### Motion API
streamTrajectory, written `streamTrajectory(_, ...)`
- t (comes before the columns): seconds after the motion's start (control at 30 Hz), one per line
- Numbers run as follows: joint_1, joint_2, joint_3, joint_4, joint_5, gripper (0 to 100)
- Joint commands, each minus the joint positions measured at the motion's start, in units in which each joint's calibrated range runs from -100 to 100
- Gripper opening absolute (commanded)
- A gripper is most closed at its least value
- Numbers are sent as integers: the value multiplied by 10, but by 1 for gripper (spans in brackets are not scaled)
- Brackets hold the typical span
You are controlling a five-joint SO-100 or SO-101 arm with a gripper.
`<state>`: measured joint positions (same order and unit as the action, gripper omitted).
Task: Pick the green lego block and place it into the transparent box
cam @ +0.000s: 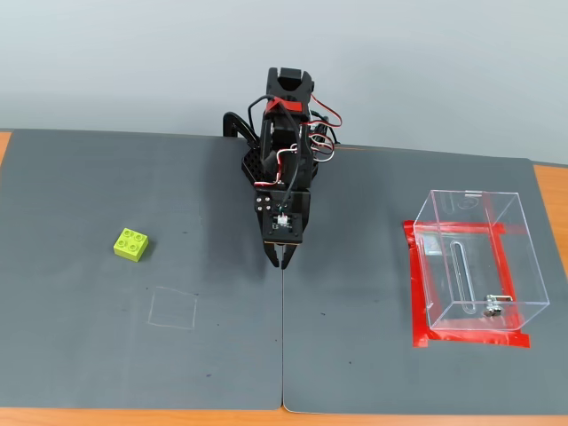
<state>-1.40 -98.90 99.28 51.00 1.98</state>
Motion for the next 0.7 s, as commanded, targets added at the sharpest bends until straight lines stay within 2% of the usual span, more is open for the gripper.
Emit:
streamTrajectory(0.0, 4, -4, 4, 0, 2, 2)
streamTrajectory(0.37, -2, 12, -47, 6, -1, 2)
streamTrajectory(0.67, 4, 187, -214, -1, 0, 2)
